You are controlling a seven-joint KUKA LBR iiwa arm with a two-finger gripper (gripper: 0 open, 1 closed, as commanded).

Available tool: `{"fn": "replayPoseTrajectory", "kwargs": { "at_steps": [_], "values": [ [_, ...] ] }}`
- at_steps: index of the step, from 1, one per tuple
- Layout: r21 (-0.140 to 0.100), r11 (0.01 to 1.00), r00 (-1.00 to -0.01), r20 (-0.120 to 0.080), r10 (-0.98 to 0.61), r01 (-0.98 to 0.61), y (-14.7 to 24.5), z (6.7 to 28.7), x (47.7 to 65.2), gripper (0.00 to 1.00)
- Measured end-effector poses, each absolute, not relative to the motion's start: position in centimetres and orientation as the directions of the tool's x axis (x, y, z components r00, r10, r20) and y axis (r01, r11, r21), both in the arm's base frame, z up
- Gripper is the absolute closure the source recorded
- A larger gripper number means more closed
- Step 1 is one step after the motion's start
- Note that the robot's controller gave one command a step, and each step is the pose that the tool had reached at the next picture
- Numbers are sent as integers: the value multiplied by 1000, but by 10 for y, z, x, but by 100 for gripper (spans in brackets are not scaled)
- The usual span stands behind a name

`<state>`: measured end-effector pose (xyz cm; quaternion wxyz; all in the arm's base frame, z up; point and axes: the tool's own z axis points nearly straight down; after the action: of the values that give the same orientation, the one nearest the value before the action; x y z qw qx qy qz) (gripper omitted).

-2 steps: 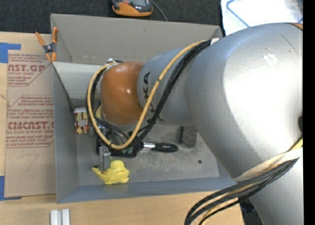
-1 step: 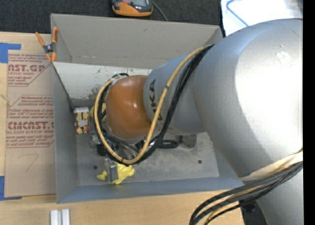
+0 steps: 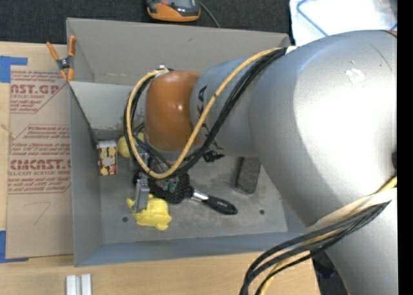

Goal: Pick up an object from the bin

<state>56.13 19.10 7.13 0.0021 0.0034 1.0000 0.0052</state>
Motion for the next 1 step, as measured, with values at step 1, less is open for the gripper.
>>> {"fn": "replayPoseTrajectory", "kwargs": {
  "at_steps": [1],
  "values": [
    [8, 977, -976, -27, -214, -215, 109, 72, 502, 0]
  ]
}}
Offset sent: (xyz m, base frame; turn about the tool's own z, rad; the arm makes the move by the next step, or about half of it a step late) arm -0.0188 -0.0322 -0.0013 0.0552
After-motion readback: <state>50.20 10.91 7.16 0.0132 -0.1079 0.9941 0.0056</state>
